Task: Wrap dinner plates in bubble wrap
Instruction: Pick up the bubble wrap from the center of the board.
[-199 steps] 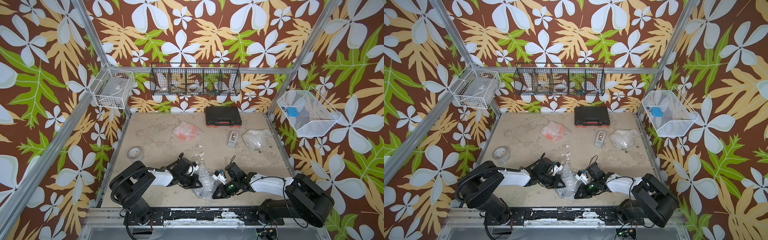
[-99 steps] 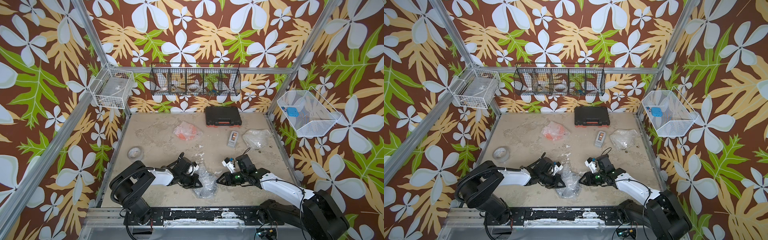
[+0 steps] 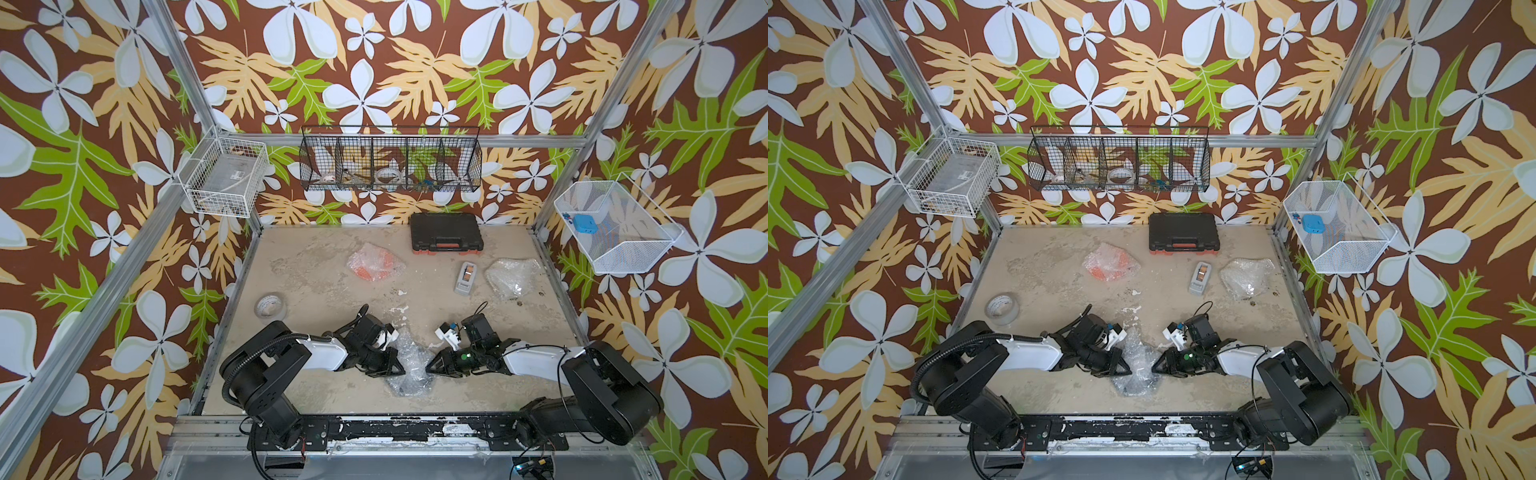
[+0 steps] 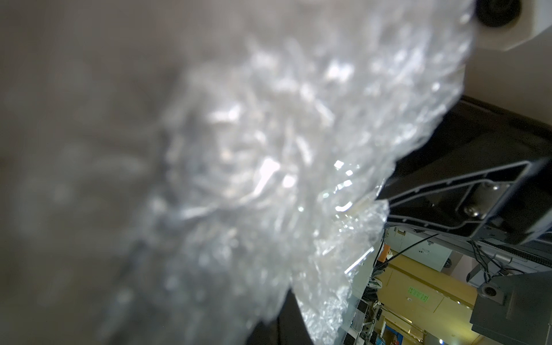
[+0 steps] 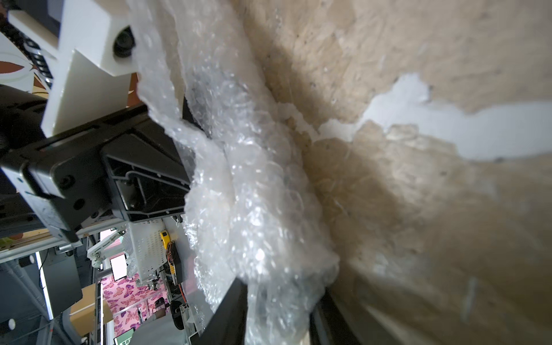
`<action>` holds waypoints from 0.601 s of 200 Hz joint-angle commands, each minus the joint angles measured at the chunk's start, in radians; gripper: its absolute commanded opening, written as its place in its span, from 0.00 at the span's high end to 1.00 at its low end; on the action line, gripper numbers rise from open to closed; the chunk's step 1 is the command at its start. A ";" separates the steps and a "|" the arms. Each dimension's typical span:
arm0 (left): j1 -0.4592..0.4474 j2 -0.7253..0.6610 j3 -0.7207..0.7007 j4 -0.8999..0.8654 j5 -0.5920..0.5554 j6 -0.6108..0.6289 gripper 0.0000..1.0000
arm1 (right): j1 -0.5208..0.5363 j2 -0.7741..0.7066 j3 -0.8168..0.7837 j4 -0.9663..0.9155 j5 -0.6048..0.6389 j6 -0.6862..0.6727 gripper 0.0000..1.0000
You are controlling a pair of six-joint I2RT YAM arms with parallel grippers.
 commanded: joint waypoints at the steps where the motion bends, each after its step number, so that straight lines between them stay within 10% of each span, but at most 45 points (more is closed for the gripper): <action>1: -0.003 -0.019 -0.015 -0.171 -0.110 -0.024 0.95 | 0.002 0.014 0.010 0.055 0.001 0.022 0.75; 120: 0.145 -0.491 0.289 -0.709 -0.474 0.107 0.45 | -0.026 -0.038 0.172 -0.020 0.051 0.035 0.96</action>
